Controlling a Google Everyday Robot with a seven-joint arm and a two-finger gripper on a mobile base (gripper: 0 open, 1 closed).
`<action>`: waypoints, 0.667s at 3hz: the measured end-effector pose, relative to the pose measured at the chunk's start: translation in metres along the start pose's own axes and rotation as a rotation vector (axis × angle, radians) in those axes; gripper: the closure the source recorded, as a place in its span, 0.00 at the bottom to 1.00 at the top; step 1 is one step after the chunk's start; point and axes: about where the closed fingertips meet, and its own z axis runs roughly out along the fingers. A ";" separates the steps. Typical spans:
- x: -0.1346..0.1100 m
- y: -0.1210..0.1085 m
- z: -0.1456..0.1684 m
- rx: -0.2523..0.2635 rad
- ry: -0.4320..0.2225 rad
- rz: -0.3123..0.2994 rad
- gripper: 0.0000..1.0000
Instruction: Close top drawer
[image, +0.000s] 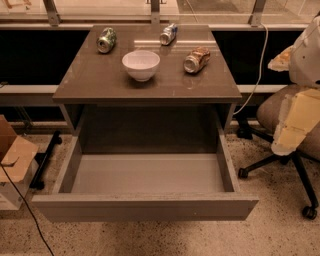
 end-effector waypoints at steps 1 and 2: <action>0.000 0.000 0.000 0.000 0.000 0.000 0.00; -0.001 0.000 -0.002 0.009 -0.003 -0.001 0.13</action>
Offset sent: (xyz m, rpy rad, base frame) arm 0.0000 0.0000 0.0000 0.0000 0.0000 0.0000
